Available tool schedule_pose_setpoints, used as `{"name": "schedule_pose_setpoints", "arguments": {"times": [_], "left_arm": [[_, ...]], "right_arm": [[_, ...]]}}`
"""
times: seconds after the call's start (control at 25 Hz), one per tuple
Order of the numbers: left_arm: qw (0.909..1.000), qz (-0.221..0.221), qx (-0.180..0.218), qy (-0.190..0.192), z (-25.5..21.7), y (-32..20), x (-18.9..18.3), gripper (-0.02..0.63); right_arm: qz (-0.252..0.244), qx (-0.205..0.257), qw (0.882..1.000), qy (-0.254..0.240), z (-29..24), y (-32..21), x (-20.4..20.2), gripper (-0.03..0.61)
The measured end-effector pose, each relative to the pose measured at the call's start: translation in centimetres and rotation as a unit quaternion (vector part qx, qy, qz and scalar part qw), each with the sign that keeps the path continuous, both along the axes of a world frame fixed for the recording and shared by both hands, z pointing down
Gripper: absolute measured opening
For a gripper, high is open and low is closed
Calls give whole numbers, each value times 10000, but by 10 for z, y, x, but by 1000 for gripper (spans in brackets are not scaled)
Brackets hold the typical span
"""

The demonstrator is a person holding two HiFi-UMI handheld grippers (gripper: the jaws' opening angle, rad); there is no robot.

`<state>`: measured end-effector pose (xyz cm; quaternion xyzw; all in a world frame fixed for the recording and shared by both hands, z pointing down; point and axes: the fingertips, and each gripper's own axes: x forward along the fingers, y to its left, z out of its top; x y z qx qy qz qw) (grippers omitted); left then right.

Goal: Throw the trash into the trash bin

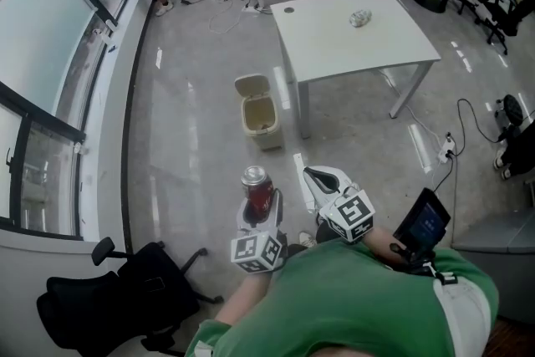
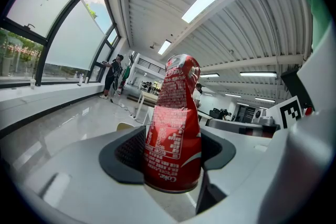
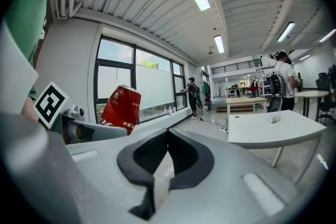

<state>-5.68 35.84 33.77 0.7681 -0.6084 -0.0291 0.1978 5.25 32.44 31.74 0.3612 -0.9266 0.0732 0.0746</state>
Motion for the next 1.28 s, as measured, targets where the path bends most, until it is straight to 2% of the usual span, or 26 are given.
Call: {"name": "schedule_pose_setpoints", "arguments": {"times": [0.32, 0.6, 0.96, 1.28], "left_arm": [[9999, -123, -42, -7, 0, -37, -11, 276], [9997, -220, -107, -74, 0, -97, -10, 276], [9995, -264, 12, -162, -7, -177, 10, 276], [9993, -306, -65, -197, -2, -212, 29, 276]], "right_arm": [[-107, -31, 9999, -66, 0, -39, -13, 3], [-219, -46, 9996, -146, -1, -102, -14, 3], [-325, 29, 9992, -244, -3, -179, 2, 3], [-394, -92, 9989, -254, 6, -213, 18, 3]]}}
